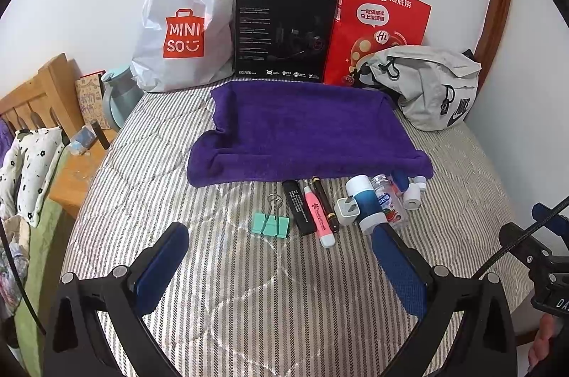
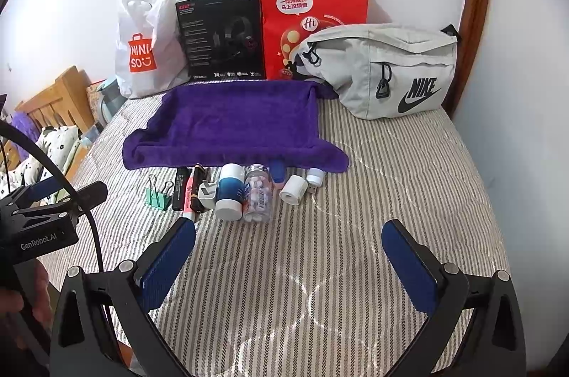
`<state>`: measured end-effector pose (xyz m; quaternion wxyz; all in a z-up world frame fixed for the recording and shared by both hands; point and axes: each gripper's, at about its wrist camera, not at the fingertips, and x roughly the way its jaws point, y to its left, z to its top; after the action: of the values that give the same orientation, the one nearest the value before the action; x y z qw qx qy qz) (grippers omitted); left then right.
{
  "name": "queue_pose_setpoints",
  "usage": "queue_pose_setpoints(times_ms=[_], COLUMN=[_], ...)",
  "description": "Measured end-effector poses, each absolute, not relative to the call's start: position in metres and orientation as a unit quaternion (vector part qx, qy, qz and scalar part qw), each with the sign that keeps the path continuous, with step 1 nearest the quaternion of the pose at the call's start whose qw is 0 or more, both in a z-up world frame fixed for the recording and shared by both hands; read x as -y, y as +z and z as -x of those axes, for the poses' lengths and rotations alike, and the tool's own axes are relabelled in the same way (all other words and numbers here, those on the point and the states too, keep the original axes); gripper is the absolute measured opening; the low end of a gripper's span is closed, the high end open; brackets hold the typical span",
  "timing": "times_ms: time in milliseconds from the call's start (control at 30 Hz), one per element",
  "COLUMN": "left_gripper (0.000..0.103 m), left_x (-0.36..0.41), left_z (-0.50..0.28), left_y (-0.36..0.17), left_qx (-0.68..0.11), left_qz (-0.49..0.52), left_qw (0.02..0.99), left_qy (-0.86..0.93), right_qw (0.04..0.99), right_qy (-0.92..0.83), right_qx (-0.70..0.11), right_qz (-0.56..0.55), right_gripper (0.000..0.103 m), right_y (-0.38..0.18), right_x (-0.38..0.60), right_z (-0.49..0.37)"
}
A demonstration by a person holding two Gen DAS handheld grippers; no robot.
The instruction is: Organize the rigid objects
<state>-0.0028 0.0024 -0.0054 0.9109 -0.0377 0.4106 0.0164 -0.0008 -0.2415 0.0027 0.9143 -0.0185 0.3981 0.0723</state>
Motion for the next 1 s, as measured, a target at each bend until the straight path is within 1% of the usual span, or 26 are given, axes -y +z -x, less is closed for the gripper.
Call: queue_pose_setpoints(times_ms=[1000], left_gripper=[0.103], left_x=[0.0007], left_z=[-0.0005], left_y=[0.0002], left_qx=[-0.409], left_qz=[0.033], left_qw=[0.912], left_qy=[0.016], right_qw=[0.915], right_qy=[0.076], right_qx=[-0.395], right_qz=[0.012], right_gripper=[0.103], right_y=[0.0049], right_x=[0.2445], right_z=[-0.0006])
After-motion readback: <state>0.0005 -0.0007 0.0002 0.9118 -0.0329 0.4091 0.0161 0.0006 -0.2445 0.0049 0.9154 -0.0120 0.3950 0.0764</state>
